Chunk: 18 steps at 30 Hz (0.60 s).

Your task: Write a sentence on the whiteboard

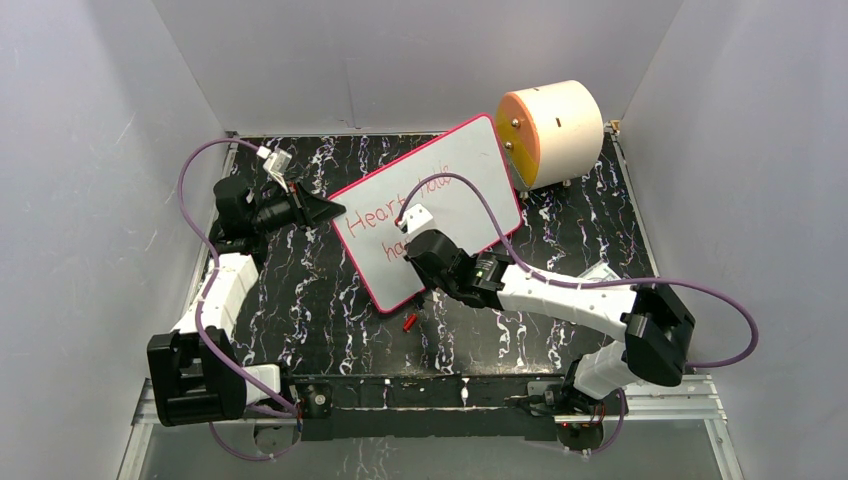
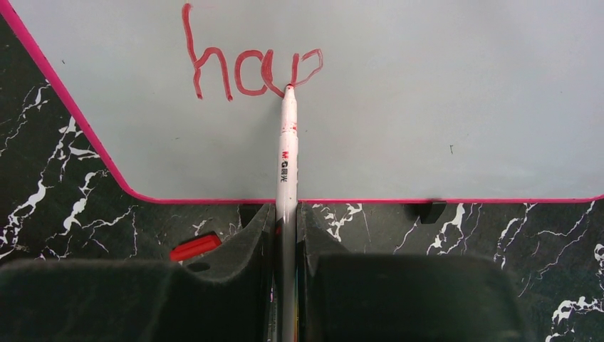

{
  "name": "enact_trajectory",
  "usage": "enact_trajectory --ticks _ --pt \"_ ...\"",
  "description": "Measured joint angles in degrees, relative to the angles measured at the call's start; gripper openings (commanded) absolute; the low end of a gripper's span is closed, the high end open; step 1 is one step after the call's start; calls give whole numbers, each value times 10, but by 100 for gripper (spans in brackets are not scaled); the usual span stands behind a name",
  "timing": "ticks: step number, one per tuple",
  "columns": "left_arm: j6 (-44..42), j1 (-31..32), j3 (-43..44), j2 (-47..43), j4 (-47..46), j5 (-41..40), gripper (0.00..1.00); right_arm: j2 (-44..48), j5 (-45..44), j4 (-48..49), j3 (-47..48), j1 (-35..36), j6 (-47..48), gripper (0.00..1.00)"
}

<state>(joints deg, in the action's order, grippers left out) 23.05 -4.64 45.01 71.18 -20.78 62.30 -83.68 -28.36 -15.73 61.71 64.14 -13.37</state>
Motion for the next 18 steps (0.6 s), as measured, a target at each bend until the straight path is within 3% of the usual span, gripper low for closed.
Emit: enact_trajectory --ticks 3,6,18 --pt "-17 1 3 -10 28 -16 35 8 0 0 0 0 0 0" --pt "-32 3 9 -21 68 -40 45 30 0 4 -2 0 0 0" --pt "-28 7 123 -125 242 -179 62 118 13 57 -44 0 5 0"
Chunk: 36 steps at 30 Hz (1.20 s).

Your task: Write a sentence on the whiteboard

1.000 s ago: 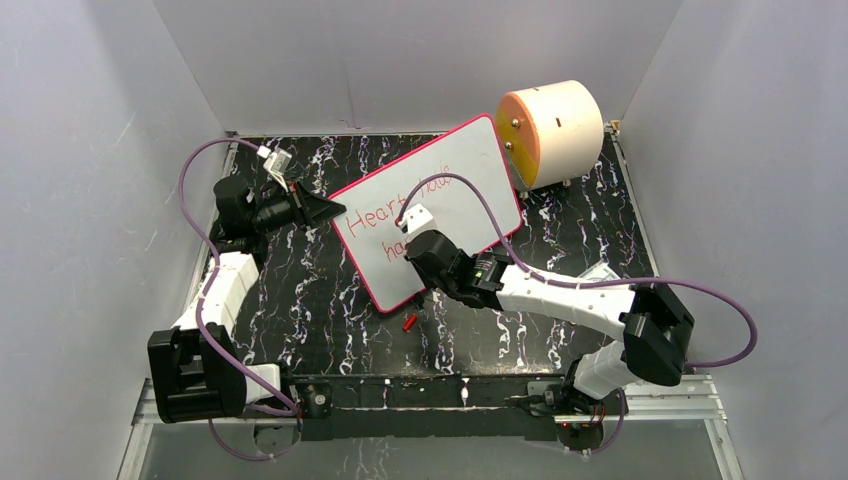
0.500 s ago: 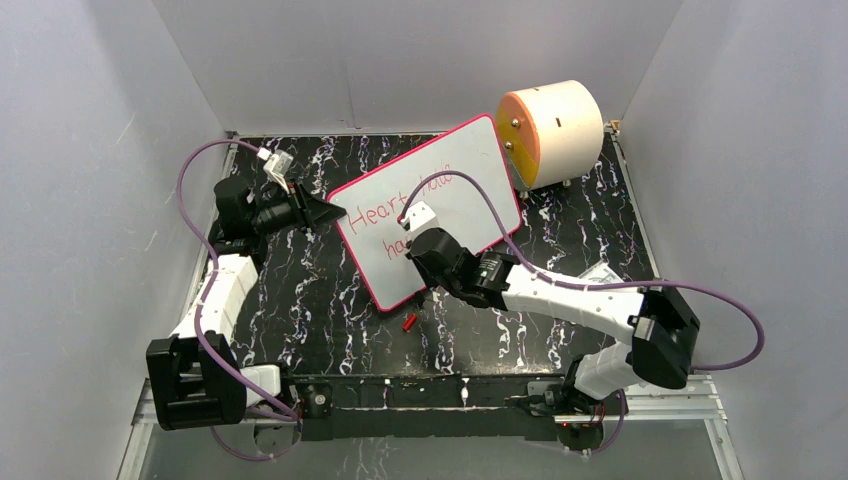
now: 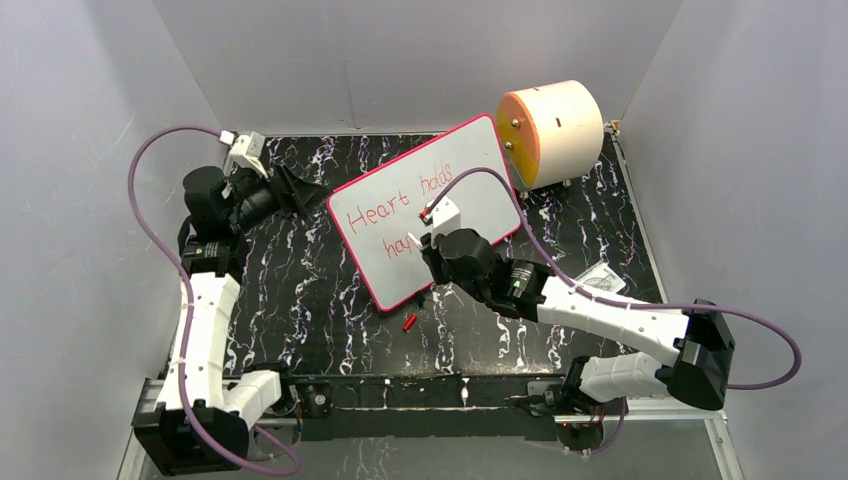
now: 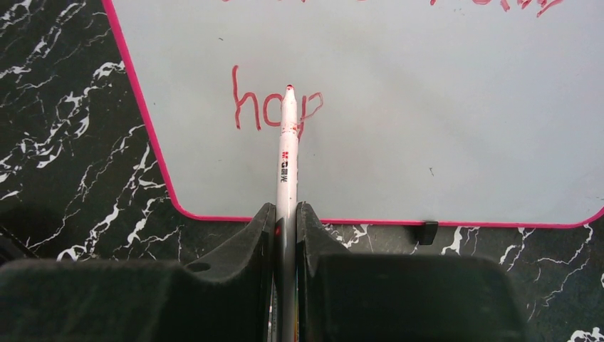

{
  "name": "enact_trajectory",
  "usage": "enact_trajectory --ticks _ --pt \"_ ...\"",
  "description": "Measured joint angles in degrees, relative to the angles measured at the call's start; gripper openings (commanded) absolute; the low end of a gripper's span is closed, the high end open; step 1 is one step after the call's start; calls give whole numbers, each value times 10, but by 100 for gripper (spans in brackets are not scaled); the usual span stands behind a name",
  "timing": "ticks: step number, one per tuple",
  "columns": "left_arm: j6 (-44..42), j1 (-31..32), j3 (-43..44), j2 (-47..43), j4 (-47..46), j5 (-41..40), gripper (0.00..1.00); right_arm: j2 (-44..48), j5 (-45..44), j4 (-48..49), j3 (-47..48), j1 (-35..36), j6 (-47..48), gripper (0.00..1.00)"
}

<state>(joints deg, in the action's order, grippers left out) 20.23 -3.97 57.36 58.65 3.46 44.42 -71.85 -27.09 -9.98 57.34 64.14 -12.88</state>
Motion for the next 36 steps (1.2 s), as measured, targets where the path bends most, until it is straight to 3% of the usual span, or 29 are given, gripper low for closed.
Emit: enact_trajectory --ticks 7,12,18,25,36 --pt "68 16 19 -58 96 -54 65 47 18 58 -50 0 9 0" --pt "162 53 -14 -97 105 -67 65 78 35 123 -93 0 12 0" --pt "280 151 -107 -141 57 -115 65 94 63 199 -152 0 15 0" --pt "350 292 -151 -120 -10 -221 66 94 88 253 -167 0 15 0" --pt "427 390 -239 -81 -155 -348 57 96 97 301 -180 0 17 0"
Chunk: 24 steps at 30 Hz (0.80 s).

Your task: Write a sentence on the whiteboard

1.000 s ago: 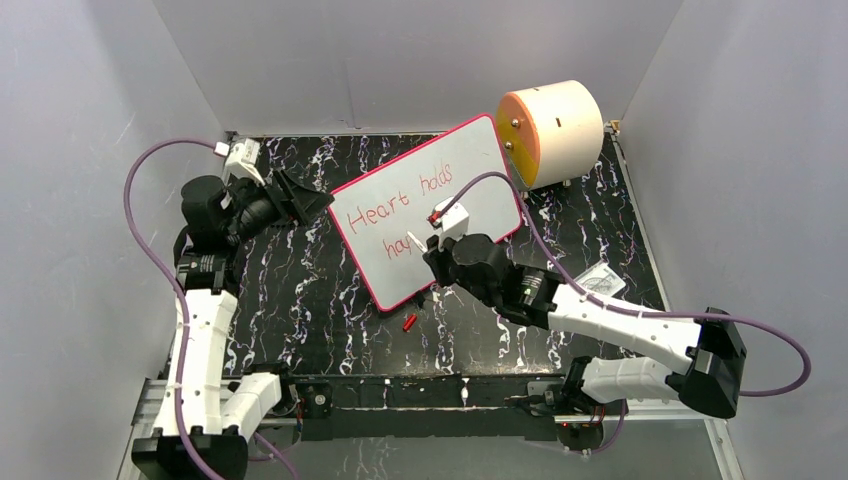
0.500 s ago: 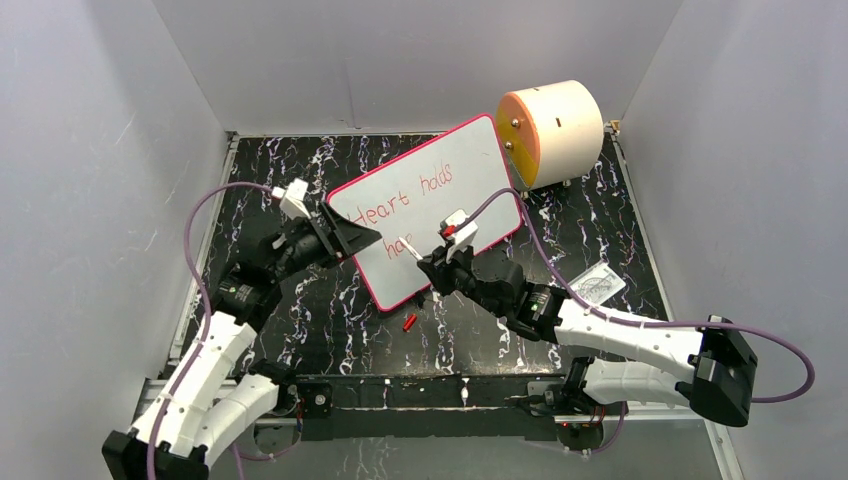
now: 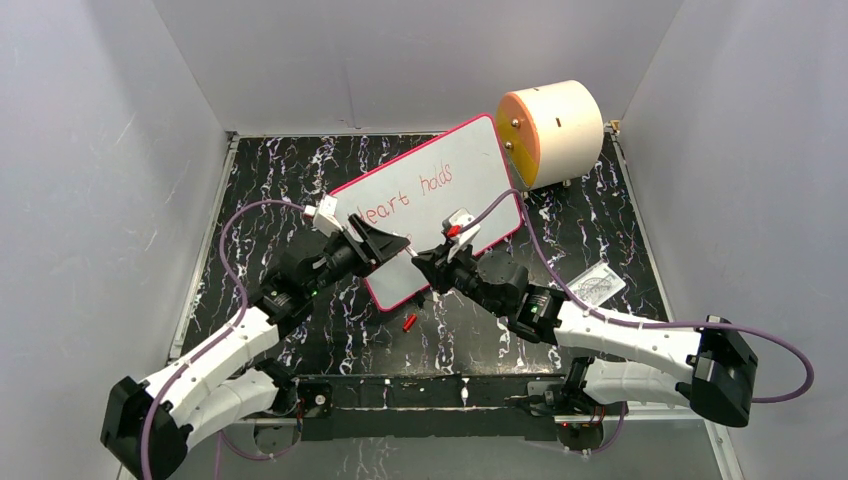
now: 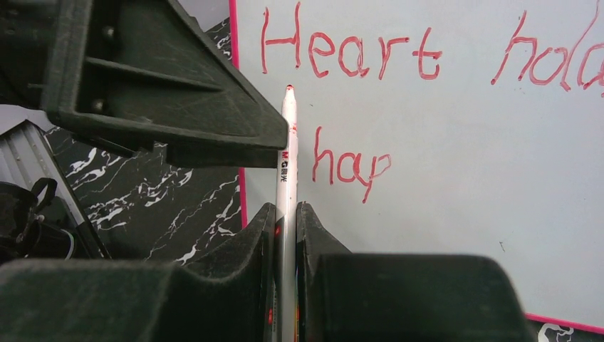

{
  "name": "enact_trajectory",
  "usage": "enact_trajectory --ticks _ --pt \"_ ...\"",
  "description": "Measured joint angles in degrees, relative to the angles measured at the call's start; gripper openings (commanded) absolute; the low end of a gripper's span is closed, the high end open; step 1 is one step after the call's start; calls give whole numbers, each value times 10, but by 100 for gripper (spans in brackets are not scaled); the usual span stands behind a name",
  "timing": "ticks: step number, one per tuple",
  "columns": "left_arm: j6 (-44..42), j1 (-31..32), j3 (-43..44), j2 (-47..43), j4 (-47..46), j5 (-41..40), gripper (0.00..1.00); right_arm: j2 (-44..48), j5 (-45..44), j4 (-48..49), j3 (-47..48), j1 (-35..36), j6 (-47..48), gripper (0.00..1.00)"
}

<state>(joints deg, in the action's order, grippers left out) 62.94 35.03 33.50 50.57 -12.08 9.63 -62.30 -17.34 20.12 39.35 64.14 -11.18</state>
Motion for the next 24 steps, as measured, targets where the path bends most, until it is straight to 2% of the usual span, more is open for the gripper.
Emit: enact_trajectory --ticks 2,6,12,13,16,24 --pt "9 10 -1 17 -24 -10 54 0 2 6 -2 0 2 0" --pt "25 23 -2 46 -63 -26 40 0 7 19 -8 0 6 0" --pt "51 28 -15 61 -108 -38 3 0 10 32 -18 0 9 0" --pt "58 29 -16 62 -115 -38 0 0 10 33 -18 0 9 1" --pt "73 30 -21 62 -133 -40 0 0 9 50 -28 0 8 12" --pt "141 31 -50 54 -151 -51 0 23 9 130 -83 0 -11 51"
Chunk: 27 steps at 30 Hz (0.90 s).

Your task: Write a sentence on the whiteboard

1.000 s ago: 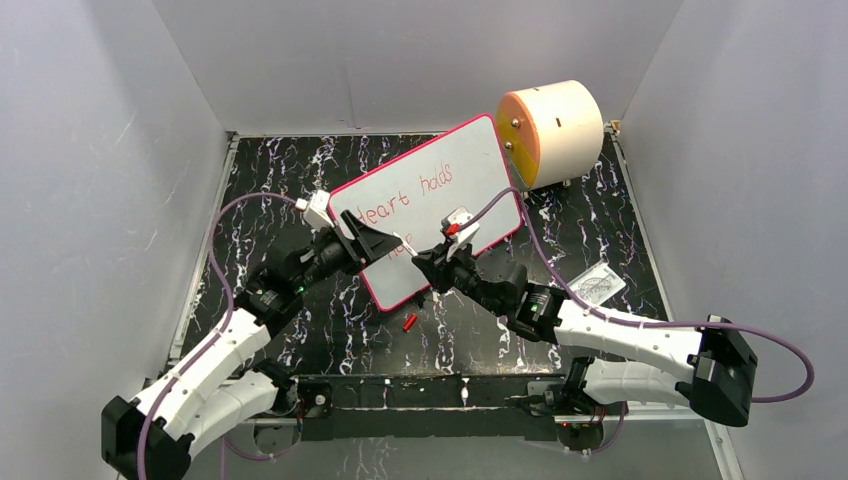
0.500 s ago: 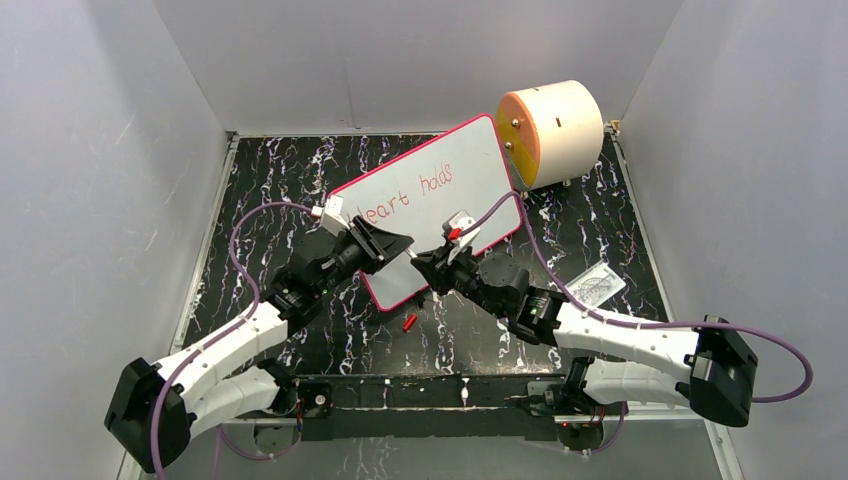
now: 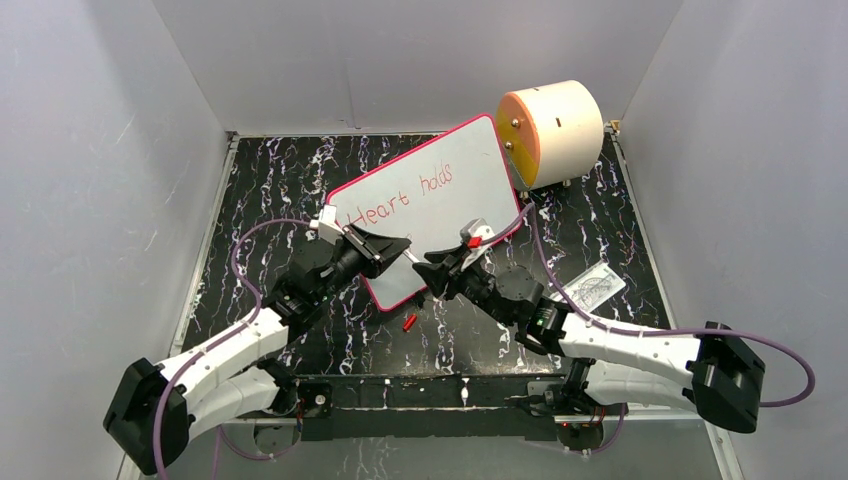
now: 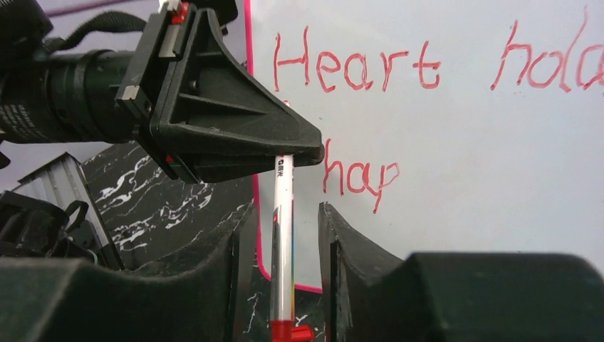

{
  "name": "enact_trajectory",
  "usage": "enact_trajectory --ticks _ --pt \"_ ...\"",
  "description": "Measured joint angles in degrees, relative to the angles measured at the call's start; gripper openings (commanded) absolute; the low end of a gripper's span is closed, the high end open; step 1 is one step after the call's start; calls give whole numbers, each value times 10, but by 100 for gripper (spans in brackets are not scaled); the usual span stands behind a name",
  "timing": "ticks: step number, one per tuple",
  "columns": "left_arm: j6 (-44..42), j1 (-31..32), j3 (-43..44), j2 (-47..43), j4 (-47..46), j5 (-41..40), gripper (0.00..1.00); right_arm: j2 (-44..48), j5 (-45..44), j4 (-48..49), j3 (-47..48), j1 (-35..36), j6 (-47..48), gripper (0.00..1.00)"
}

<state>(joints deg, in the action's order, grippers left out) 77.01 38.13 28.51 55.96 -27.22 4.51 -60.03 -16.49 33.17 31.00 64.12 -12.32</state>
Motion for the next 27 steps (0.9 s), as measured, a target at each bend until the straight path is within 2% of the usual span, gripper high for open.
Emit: enact_trajectory --ticks 3,5,12,19,22,24,27 --pt "37 0 -9 -9 0 -11 0 16 -1 31 -17 0 -15 61" --pt "57 0 -9 -14 0 -21 0 19 -1 44 -19 0 -25 64" --pt "117 0 -9 -50 19 -61 0 18 0 79 -33 0 -51 67" --pt "169 0 -7 -55 66 -71 0 3 -1 108 -37 0 -55 66" --pt "185 0 -3 -55 82 -70 0 1 -1 122 -38 0 -53 62" --pt "192 0 -1 -55 87 -70 0 -3 -1 132 -38 0 -50 55" --pt "200 0 2 -54 92 -69 0 -12 -1 141 -38 0 -41 53"
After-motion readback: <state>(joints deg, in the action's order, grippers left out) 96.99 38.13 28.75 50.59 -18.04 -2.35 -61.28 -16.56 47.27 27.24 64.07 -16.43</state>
